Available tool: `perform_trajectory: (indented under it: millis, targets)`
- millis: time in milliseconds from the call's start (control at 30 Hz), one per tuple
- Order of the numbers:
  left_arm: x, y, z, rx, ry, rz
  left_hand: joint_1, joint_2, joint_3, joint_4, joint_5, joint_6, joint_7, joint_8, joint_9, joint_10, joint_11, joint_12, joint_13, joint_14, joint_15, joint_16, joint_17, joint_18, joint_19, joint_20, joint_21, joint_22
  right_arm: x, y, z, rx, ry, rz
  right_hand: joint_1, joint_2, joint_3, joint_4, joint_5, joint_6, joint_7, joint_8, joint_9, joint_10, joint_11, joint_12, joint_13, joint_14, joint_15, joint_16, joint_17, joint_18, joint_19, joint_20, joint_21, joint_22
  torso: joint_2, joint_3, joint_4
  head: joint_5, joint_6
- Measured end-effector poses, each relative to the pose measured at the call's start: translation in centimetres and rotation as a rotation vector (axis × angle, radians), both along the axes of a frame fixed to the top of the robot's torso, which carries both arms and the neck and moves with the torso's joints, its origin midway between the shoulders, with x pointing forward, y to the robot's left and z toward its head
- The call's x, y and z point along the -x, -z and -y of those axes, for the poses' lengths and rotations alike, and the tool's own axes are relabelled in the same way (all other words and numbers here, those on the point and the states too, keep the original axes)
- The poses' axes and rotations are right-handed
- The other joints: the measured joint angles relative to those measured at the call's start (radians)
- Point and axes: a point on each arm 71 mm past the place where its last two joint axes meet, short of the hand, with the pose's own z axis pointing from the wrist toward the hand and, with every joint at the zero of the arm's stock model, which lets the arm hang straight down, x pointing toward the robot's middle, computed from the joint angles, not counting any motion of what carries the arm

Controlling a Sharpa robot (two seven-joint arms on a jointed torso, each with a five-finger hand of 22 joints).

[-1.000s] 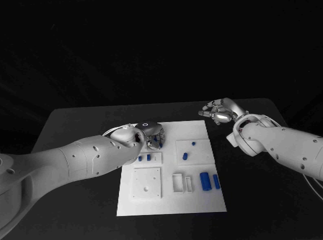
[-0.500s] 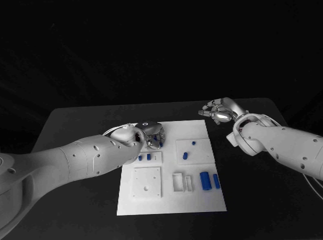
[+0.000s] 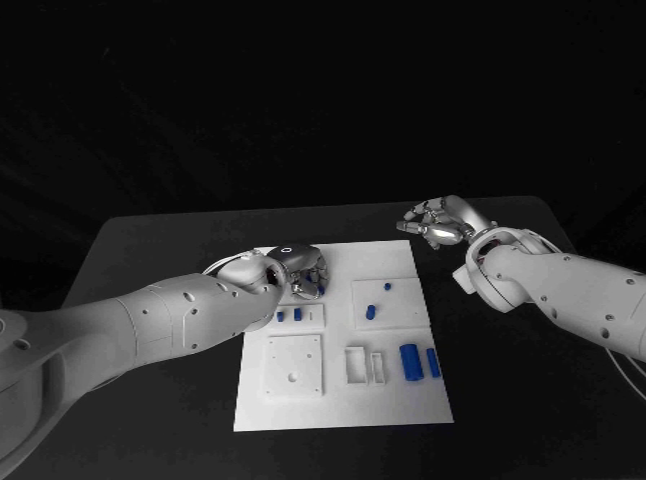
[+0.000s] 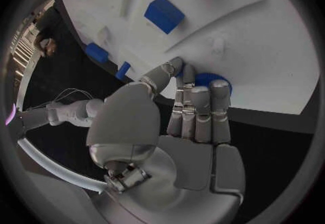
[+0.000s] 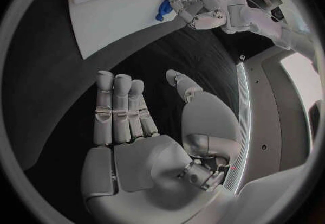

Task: Assemble the parts on the task board

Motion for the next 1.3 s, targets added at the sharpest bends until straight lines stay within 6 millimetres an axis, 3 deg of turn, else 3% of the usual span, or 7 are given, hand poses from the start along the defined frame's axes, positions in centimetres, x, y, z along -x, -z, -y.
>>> perform_trajectory:
  millis: [233,433,900,1067,1300]
  targets:
    - [0.1,0.3,-1.0,0.046,-0.03,-0.023,0.0,0.002,-0.001,-0.001,0.016,0.005,-0.004,-0.001,0.001,0.005,-0.002,0.001,0.005,0.004,-0.004,0.0,-0.002,0.0,0.005,-0.002,0.0,0.0,0.0,0.0,0.1,0.001,0.001,0.0,0.0,0.0,0.0,0.0,0.0,0.0,0.0,0.0,0.0,0.0,0.0,0.0,0.0,0.0,0.0,0.0,0.0,0.0,0.0,0.0,0.0,0.001,0.0,0.0,0.0,0.0,0.001]
    - [0.1,0.5,-3.1,0.102,-0.081,-0.06,0.001,0.003,-0.001,-0.001,0.016,0.006,-0.006,0.001,0.002,0.005,-0.002,0.004,0.002,0.006,-0.002,0.0,-0.002,0.001,0.007,-0.004,0.004,0.0,0.0,0.0,0.2,0.002,0.004,0.0,0.0,0.0,0.0,0.0,0.0,0.0,0.0,0.0,0.0,0.0,0.0,0.0,0.0,0.0,0.0,0.0,0.001,0.0,0.0,0.0,0.0,0.001,-0.001,0.0,-0.0005,0.0,0.003]
    - [0.1,-2.3,-4.7,0.254,-0.138,-0.095,-0.004,0.008,0.002,-0.004,0.025,0.008,-0.008,0.001,0.002,0.009,-0.005,0.004,0.004,0.013,-0.002,0.001,-0.003,0.001,0.016,-0.006,0.004,0.001,0.1,0.0,0.3,0.001,0.003,0.0,-0.002,0.002,0.0,0.0,0.0,-0.001,-0.001,0.0,0.0,0.0,0.0,0.004,-0.001,0.0,0.0,0.0,0.001,0.0,0.003,0.003,0.0,0.002,-0.002,-0.0019,0.0035,0.006,0.006]
    - [0.0,-2.4,-6.0,0.255,-0.164,-0.106,-0.004,0.008,0.001,-0.005,0.025,0.01,-0.009,-0.001,0.002,0.009,-0.005,0.004,0.004,0.013,-0.002,0.004,-0.003,0.001,0.016,-0.006,0.004,0.001,0.1,0.0,0.4,0.002,0.005,-0.001,-0.004,0.004,0.0,0.0,0.0,0.001,-0.002,0.0,0.0,0.0,0.0,0.004,-0.001,0.0,0.0,0.0,0.001,0.0,0.003,0.003,0.0,0.002,-0.002,-0.0019,0.0029,0.01,0.008]
    - [0.1,-2.2,-7.1,0.247,-0.179,-0.112,-0.005,0.008,0.003,-0.008,0.025,0.01,-0.009,0.0,0.002,0.009,-0.005,0.004,0.004,0.013,-0.002,0.004,-0.004,0.001,0.016,-0.006,0.004,0.002,0.1,0.0,0.8,0.004,0.011,-0.001,-0.004,0.004,-0.003,-0.003,0.0,0.001,-0.003,0.0,0.0,0.0,0.0,0.004,-0.001,0.0,0.0,0.0,0.001,0.0,0.003,0.003,0.0,0.002,-0.001,-0.0018,0.0029,0.007,0.001]
